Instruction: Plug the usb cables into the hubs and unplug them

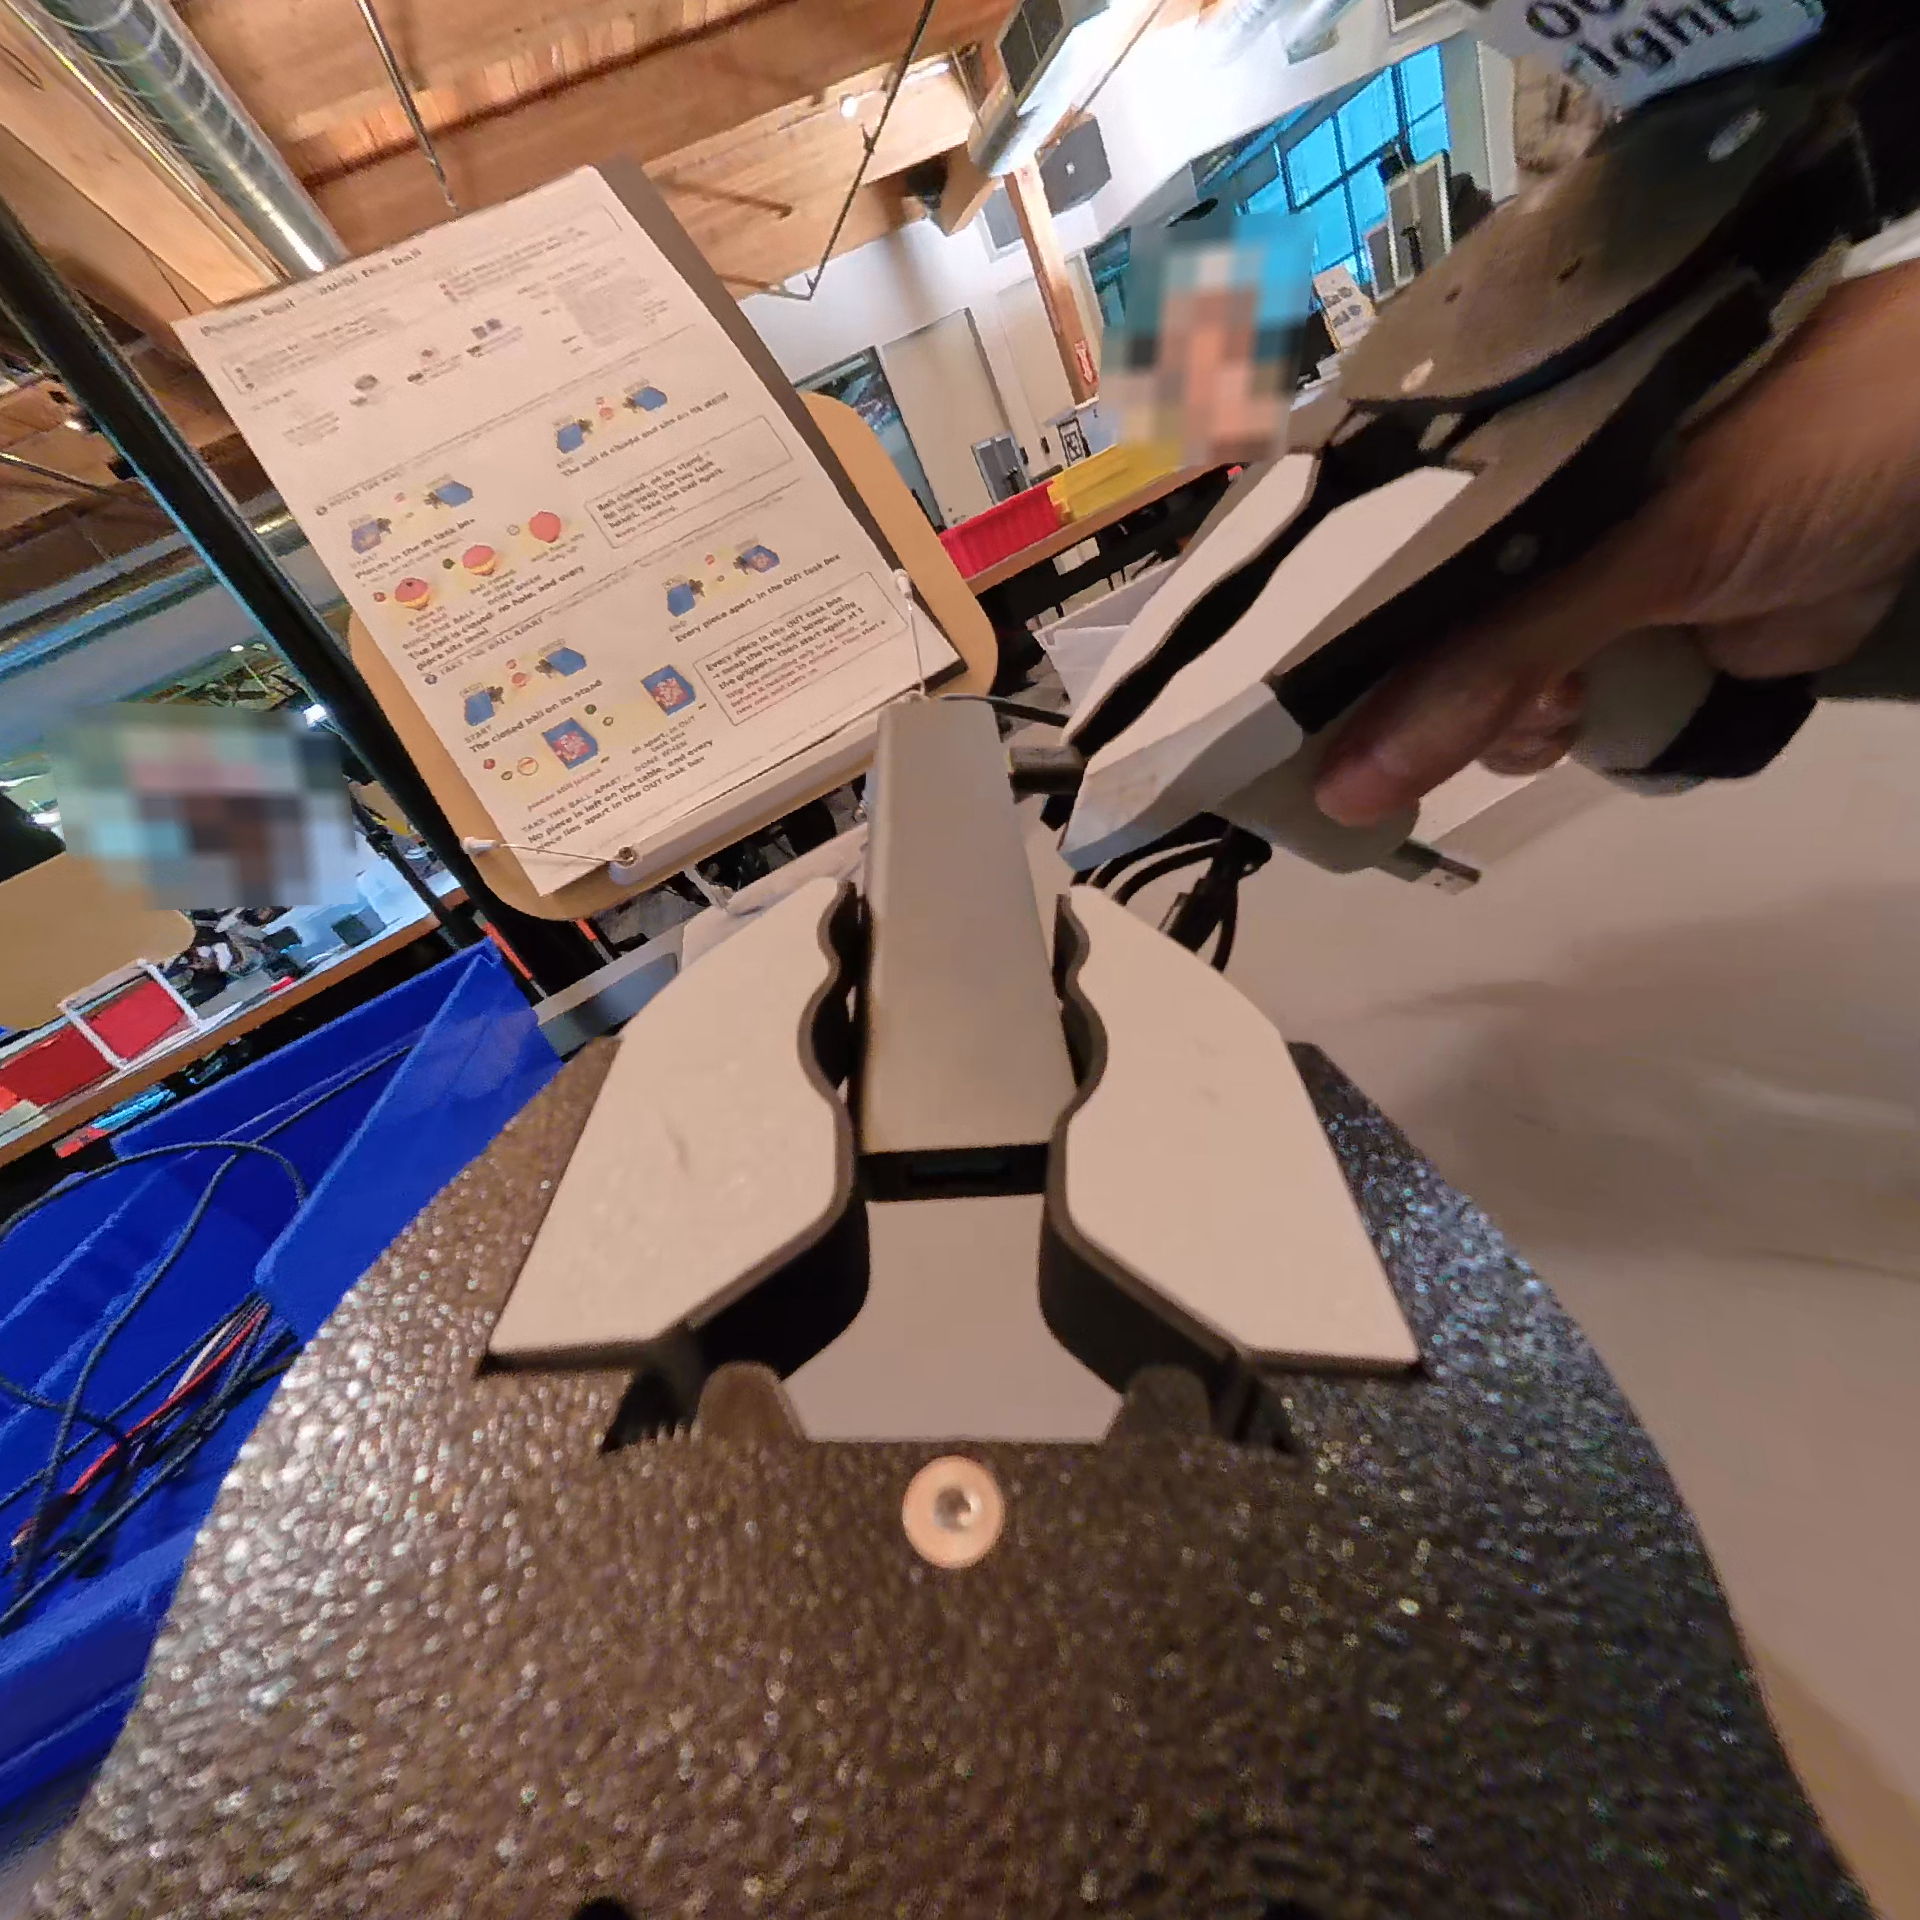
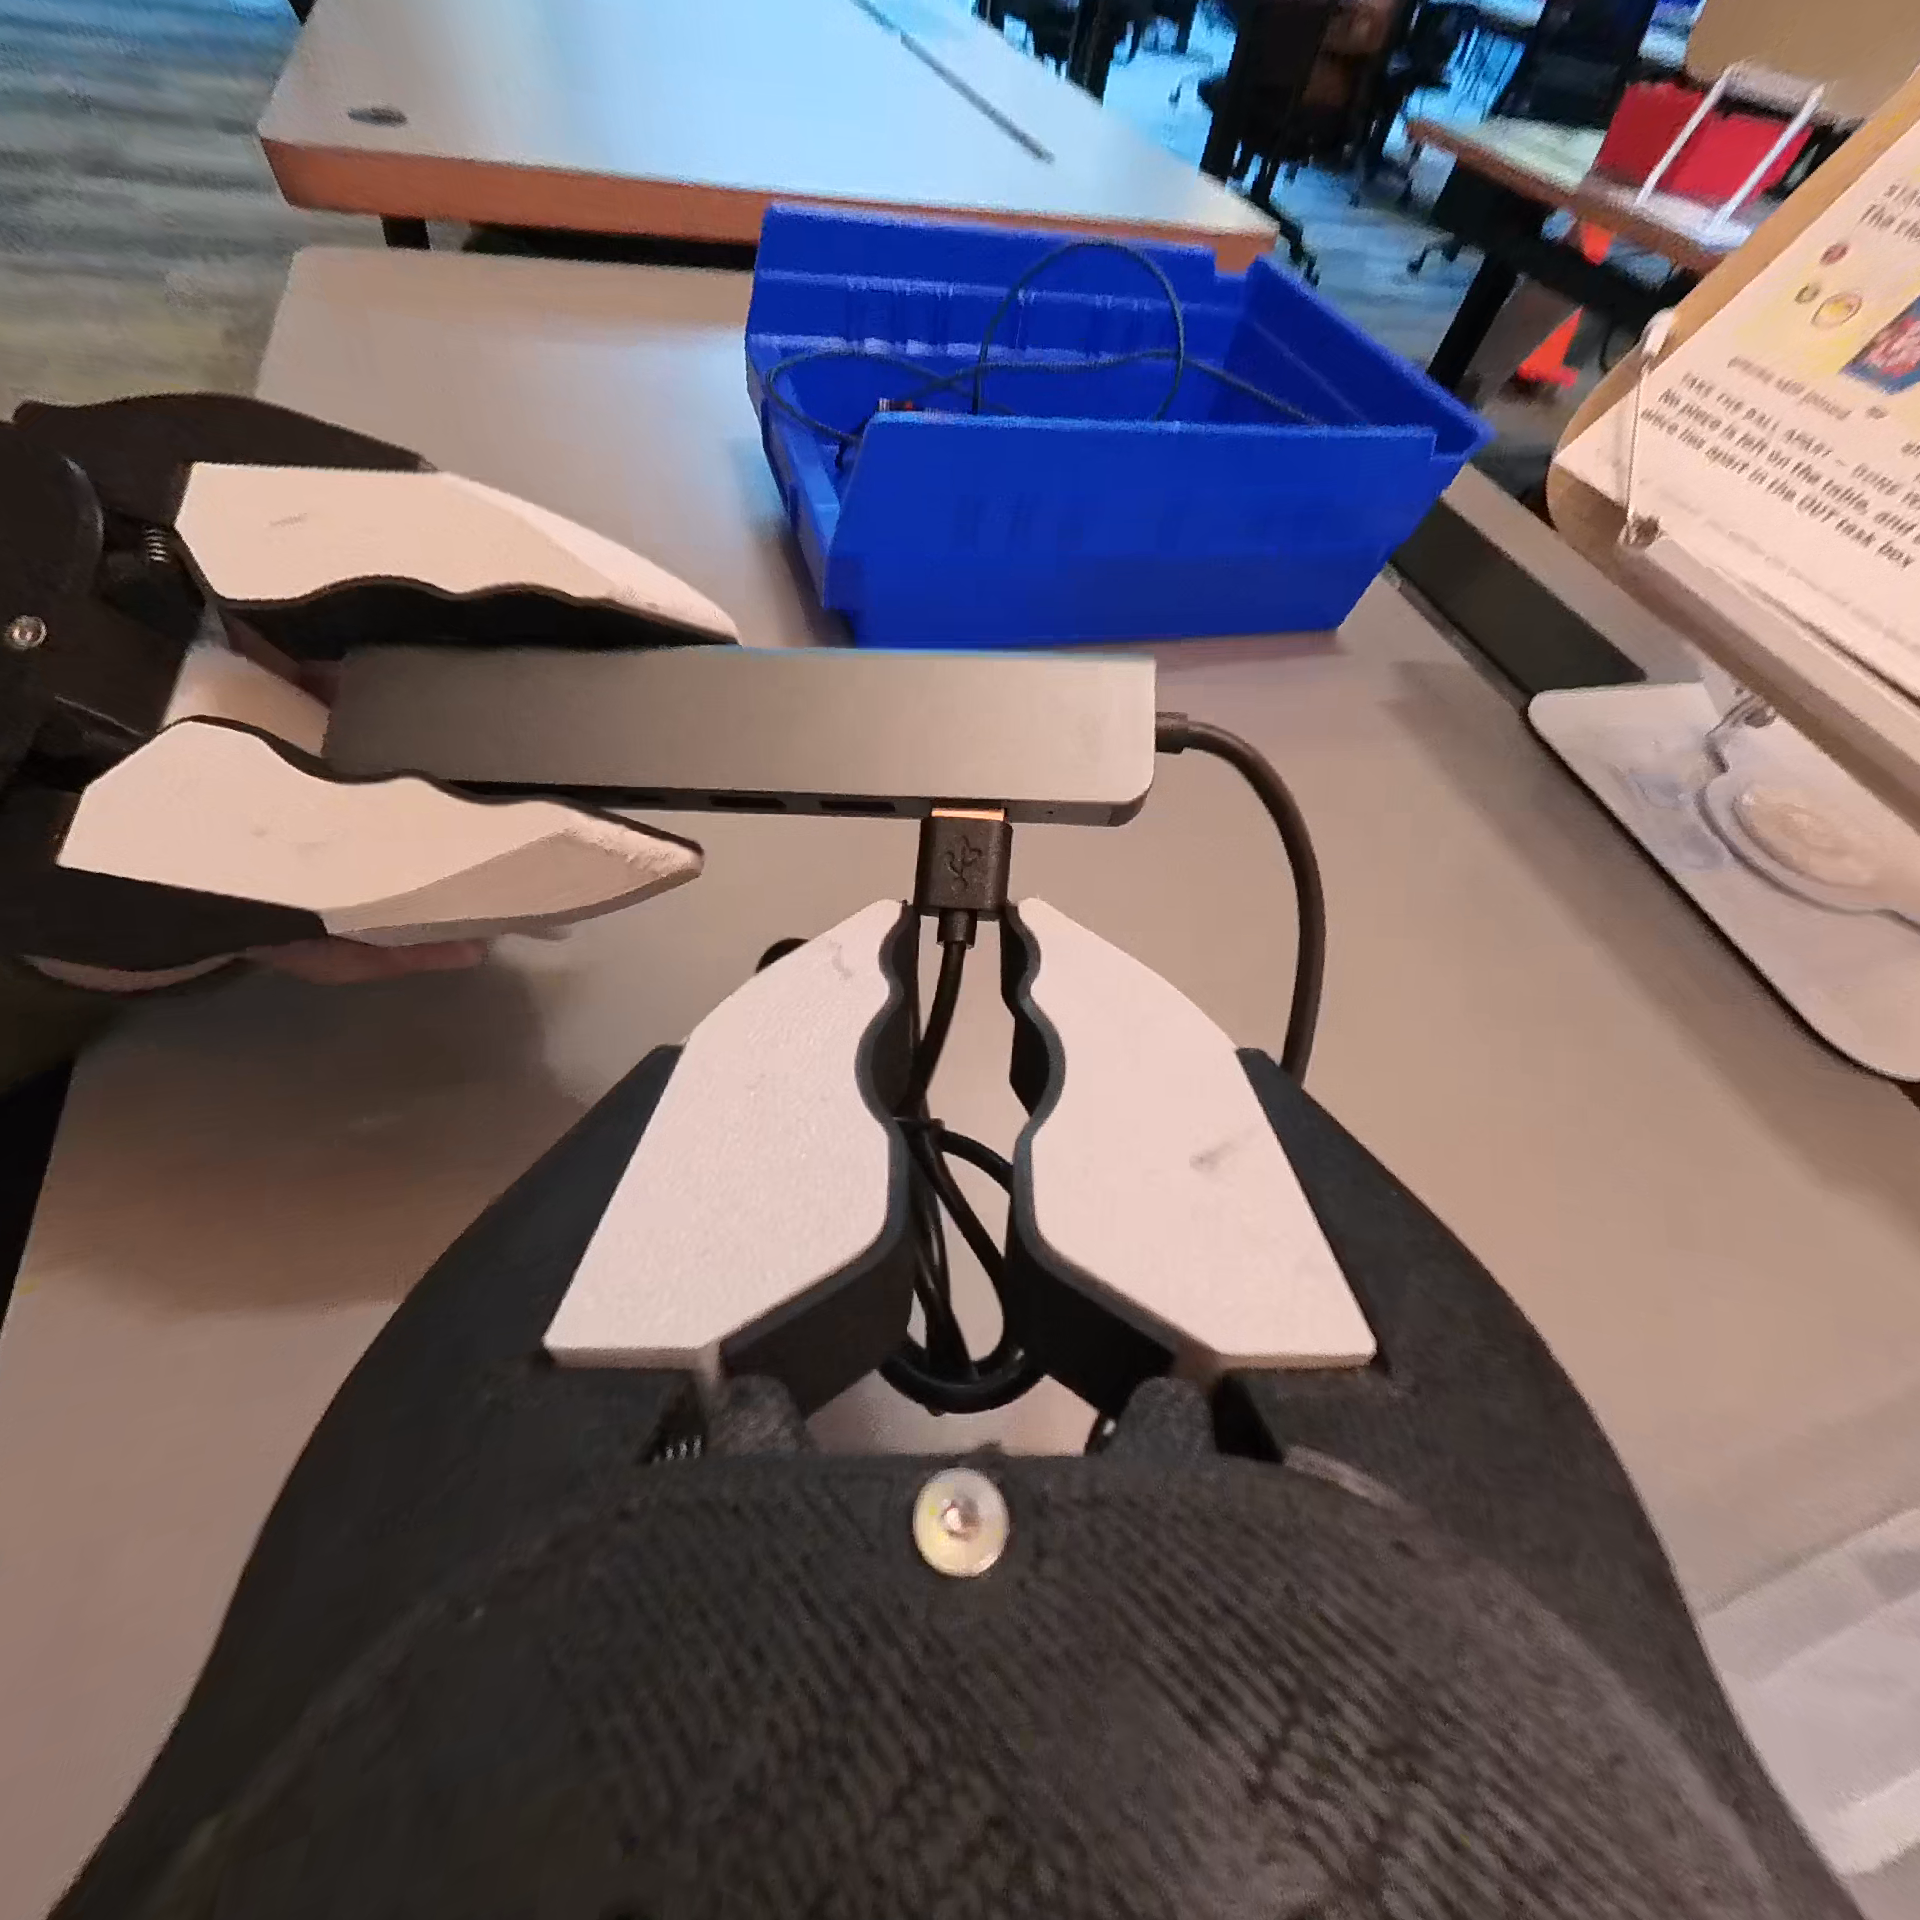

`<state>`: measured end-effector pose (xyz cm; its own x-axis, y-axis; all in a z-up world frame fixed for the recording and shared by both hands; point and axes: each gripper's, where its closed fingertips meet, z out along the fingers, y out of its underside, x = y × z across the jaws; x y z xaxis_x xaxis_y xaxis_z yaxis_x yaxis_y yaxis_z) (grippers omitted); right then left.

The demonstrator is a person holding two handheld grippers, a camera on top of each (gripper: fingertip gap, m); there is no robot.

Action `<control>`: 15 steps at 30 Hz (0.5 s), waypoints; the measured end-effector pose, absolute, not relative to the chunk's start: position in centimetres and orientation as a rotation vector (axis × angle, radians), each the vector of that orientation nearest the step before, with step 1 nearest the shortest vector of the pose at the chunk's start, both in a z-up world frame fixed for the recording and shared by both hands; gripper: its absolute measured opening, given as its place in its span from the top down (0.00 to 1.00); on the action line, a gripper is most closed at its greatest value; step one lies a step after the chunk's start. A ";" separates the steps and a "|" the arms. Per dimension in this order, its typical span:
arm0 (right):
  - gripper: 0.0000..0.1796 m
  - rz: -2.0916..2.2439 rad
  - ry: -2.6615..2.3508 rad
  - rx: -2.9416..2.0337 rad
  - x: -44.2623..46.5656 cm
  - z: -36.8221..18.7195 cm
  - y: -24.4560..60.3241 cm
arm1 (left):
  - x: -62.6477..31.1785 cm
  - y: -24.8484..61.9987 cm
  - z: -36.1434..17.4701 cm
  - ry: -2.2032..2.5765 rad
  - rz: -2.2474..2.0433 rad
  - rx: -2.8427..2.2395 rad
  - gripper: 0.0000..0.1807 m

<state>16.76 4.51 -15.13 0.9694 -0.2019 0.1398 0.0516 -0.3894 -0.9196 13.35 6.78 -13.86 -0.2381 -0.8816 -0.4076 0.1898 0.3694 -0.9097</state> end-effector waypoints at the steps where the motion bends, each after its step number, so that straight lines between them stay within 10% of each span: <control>1: 0.92 -0.281 0.102 -1.919 16.8 -14.8 4.7 | 13.3 6.9 -13.5 1.450 -1.151 -0.658 0.81; 15: 0.79 -0.427 0.186 -1.466 17.4 -10.5 5.8 | 13.7 9.4 -11.9 1.273 -1.481 -1.015 0.81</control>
<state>17.37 5.77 -10.49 0.9113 -0.3891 0.1347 0.1658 0.0472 -0.9850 13.69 9.42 -11.85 -0.2510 -0.9676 0.0260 0.1198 -0.0577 -0.9911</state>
